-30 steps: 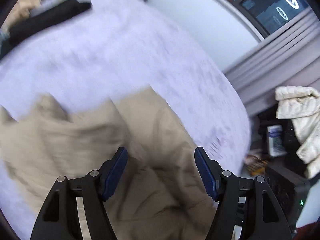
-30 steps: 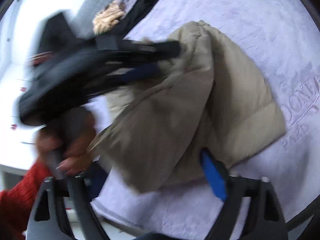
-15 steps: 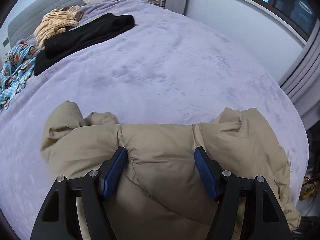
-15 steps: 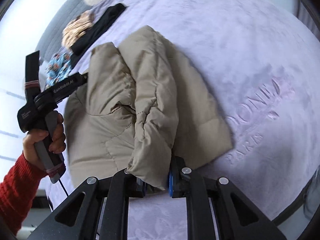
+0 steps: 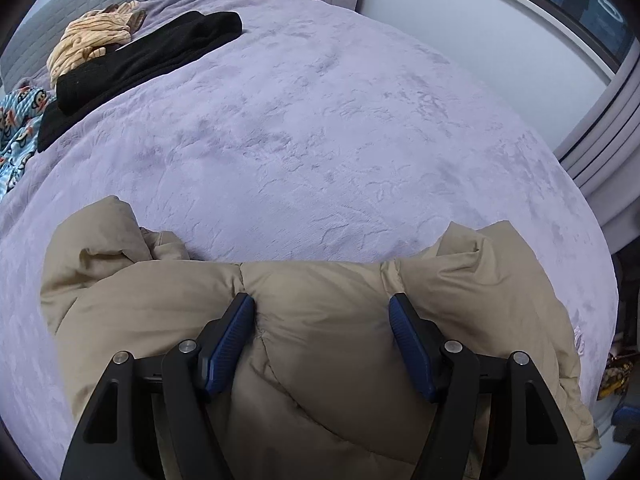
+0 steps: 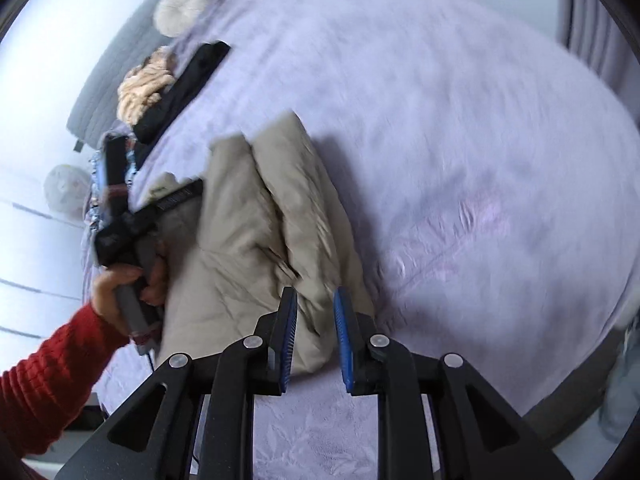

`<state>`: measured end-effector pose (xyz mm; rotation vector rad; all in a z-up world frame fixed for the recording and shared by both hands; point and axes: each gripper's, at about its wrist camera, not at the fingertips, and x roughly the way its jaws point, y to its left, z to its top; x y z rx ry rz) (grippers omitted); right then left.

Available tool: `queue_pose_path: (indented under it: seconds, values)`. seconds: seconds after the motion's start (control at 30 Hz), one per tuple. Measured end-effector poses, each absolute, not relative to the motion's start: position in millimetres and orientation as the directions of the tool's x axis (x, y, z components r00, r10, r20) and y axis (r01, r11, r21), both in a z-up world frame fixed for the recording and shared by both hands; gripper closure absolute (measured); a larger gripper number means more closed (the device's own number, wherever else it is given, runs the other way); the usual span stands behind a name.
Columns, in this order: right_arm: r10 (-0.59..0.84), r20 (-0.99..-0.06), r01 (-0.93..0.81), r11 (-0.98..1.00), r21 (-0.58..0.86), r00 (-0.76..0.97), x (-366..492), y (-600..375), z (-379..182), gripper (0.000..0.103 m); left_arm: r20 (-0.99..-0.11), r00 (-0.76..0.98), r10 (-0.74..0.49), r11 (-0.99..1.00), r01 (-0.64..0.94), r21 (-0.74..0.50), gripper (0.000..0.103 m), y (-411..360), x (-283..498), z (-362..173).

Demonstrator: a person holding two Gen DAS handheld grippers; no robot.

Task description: Fold large clothes

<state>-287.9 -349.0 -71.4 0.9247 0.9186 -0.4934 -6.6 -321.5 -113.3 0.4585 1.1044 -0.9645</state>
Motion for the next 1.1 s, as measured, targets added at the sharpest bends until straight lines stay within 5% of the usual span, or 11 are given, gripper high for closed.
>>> queue_pose_path:
  seconds: [0.13,0.23,0.3,0.37,0.57,0.83,0.9,0.93,0.97,1.0,1.1]
  values:
    - [0.046,-0.832,0.638,0.619,0.458,0.553,-236.2,-366.7,-65.6,0.035,-0.9,0.124,-0.417,0.533,0.836,-0.132,0.033,-320.0,-5.8,-112.6]
    - [0.055,-0.844,0.614,0.661,0.431,0.534,-189.3,-375.9,-76.8,0.035,-0.9,0.127,-0.416,0.535,0.835,-0.13,0.033,-319.2,-5.6,-112.8]
    - [0.074,-0.855,0.623,0.654,0.43,0.513,-189.8,-380.2,-85.9,0.036,-0.901,0.133,-0.413,0.536,0.836,-0.122,0.033,-320.0,-6.6,-112.8]
    - [0.108,-0.876,0.636,0.647,0.421,0.47,-171.9,-387.9,-104.5,0.061,-0.904,0.147,-0.401,0.541,0.834,-0.105,0.033,-320.7,-7.2,-111.3]
    - [0.145,-0.905,0.689,0.603,0.401,0.4,-172.9,-397.5,-138.5,0.09,-0.876,0.276,-0.396,0.638,0.768,-0.047,0.033,-271.8,3.3,-60.6]
    - [0.221,-0.855,0.687,0.517,0.51,0.469,-201.2,-401.6,-141.4,0.091,-0.928,0.241,-0.283,0.76,0.647,-0.064,0.033,-199.6,-2.9,-82.0]
    - [0.225,-0.816,0.652,0.505,0.565,0.532,-201.4,-408.4,-125.4,0.082,-0.926,0.251,-0.281,0.768,0.637,-0.06,0.033,-199.9,-5.4,-82.2]
    - [0.232,-0.789,0.621,0.507,0.598,0.569,-200.5,-411.9,-115.9,0.066,-0.927,0.251,-0.28,0.774,0.631,-0.063,0.033,-200.1,-5.4,-82.5]
    - [0.245,-0.759,0.588,0.505,0.631,0.603,-197.5,-415.8,-108.0,0.035,-0.927,0.251,-0.279,0.778,0.624,-0.066,0.033,-199.4,-5.3,-82.5]
    - [0.263,-0.731,0.561,0.497,0.662,0.629,-193.1,-418.7,-103.6,0.023,-0.927,0.25,-0.279,0.783,0.619,-0.069,0.033,-198.8,-4.8,-82.5]
    - [0.381,-0.639,0.47,0.45,0.759,0.668,-162.7,-424.6,-103.3,0.015,-0.927,0.246,-0.285,0.79,0.608,-0.081,0.033,-196.4,-3.7,-81.6]
